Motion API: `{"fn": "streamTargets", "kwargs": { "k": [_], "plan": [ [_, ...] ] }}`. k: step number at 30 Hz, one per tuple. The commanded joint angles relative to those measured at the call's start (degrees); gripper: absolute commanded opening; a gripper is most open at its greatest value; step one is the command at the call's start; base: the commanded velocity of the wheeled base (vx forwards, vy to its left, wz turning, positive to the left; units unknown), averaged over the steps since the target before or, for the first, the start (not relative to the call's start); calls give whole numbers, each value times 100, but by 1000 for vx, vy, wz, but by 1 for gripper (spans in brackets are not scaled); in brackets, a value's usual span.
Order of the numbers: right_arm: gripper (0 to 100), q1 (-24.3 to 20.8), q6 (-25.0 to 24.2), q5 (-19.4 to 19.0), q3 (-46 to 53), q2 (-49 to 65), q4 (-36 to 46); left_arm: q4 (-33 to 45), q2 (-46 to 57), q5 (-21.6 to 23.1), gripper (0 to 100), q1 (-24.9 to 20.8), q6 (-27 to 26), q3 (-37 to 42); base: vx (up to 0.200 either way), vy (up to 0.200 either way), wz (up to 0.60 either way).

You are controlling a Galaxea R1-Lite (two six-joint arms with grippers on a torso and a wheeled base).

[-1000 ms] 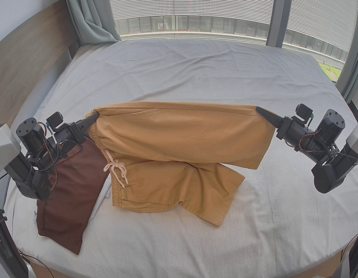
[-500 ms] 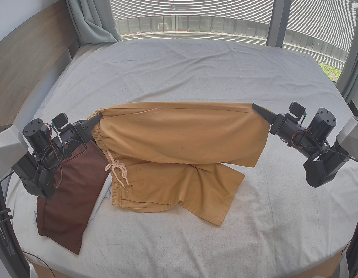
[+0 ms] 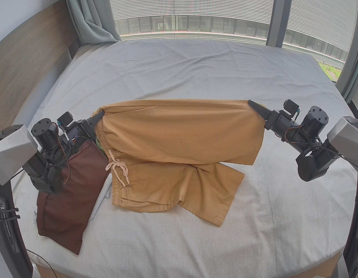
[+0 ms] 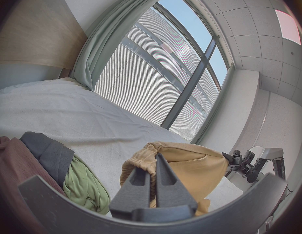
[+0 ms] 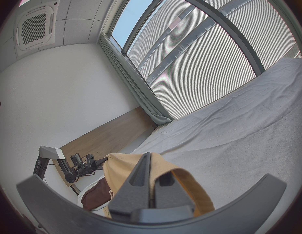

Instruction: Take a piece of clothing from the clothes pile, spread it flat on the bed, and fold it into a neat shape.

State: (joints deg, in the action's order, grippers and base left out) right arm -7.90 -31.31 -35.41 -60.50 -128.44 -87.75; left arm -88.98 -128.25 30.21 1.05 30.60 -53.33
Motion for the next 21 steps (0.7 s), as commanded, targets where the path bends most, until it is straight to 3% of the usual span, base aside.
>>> {"fn": "streamTargets", "kwargs": {
  "k": [1, 8, 21],
  "plan": [
    [0, 52, -7, 8, -410, -427, -23, 3, -324, -191, 0, -96, 87, -309, 0, 0, 0],
    [0, 148, -86, 8, -779, -612, 3, 3, -658, -630, 0, -184, 280, -986, 0, 0, 0],
    [0, 236, -86, 8, -1377, -981, 188, 3, -1080, -788, 0, -237, 359, -1557, 0, 0, 0]
  ]
}}
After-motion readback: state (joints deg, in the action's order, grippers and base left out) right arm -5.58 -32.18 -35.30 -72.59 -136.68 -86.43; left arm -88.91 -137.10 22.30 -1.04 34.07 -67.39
